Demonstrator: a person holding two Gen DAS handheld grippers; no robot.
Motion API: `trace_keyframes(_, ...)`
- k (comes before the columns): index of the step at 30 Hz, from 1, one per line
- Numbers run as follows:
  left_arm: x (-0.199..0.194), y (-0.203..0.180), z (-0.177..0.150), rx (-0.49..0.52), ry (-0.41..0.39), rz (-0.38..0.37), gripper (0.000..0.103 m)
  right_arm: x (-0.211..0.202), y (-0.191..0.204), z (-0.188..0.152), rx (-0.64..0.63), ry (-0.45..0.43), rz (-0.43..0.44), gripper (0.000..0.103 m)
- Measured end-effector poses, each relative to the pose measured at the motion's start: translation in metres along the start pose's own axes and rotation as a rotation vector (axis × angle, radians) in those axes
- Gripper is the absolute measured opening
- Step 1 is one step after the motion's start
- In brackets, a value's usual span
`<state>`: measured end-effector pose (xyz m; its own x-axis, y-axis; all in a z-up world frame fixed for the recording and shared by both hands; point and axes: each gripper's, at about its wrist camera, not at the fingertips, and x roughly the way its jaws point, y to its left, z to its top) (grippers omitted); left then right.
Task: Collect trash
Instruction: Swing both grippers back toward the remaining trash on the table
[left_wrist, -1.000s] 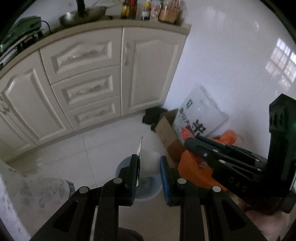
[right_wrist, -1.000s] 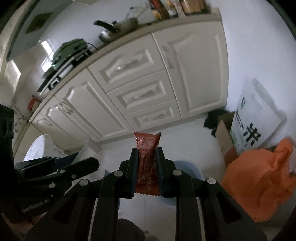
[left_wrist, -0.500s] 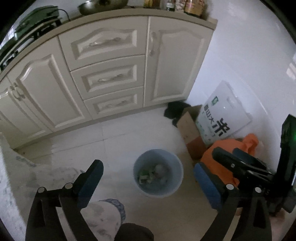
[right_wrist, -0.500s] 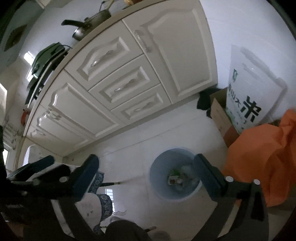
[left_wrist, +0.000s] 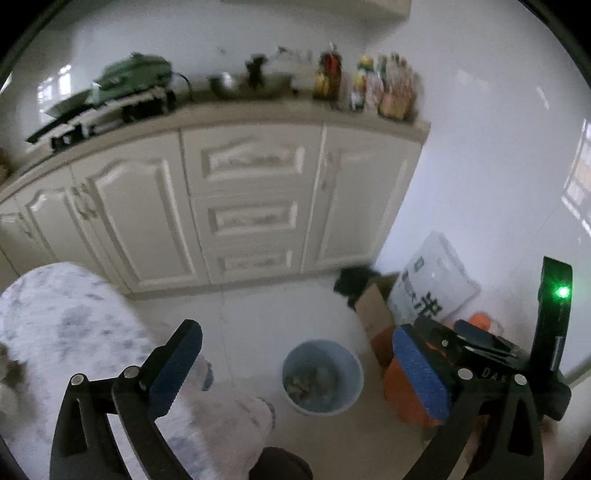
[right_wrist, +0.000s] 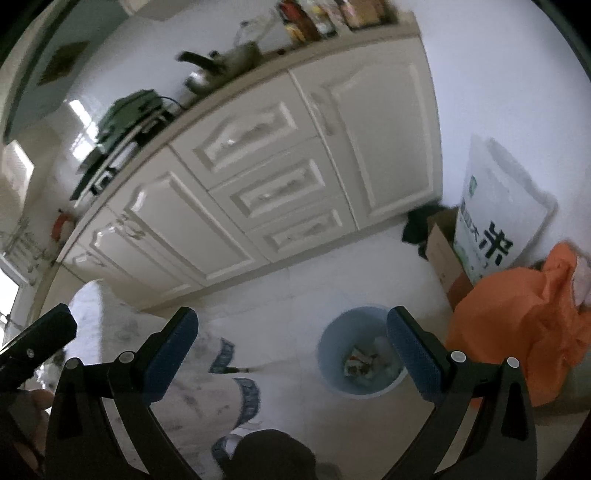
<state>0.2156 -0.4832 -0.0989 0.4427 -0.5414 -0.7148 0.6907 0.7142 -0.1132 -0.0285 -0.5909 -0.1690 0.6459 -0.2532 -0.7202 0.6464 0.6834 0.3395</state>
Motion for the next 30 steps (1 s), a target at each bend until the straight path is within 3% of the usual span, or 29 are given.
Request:
trace_keyframes(9, -0.153, 0.053, -0.062, -0.038, -0.159, 0.024, 0.102, -0.056, 0.100, -0.010, -0.142, -0.082, 0.091, 0.103)
trace_keyframes(14, -0.228, 0.084, -0.106, -0.074, -0.262, 0.098, 0.102, -0.081, 0.151, -0.021, -0.243, -0.121, 0.136, 0.103)
trace_keyframes(22, -0.318, 0.106, -0.177, -0.112, -0.351, 0.193, 0.102, -0.110, 0.221, -0.043, -0.356, -0.162, 0.237, 0.103)
trace_keyframes(30, -0.372, 0.110, -0.242, -0.191, -0.424, 0.322, 0.102, -0.129, 0.288, -0.078, -0.479, -0.183, 0.338, 0.103)
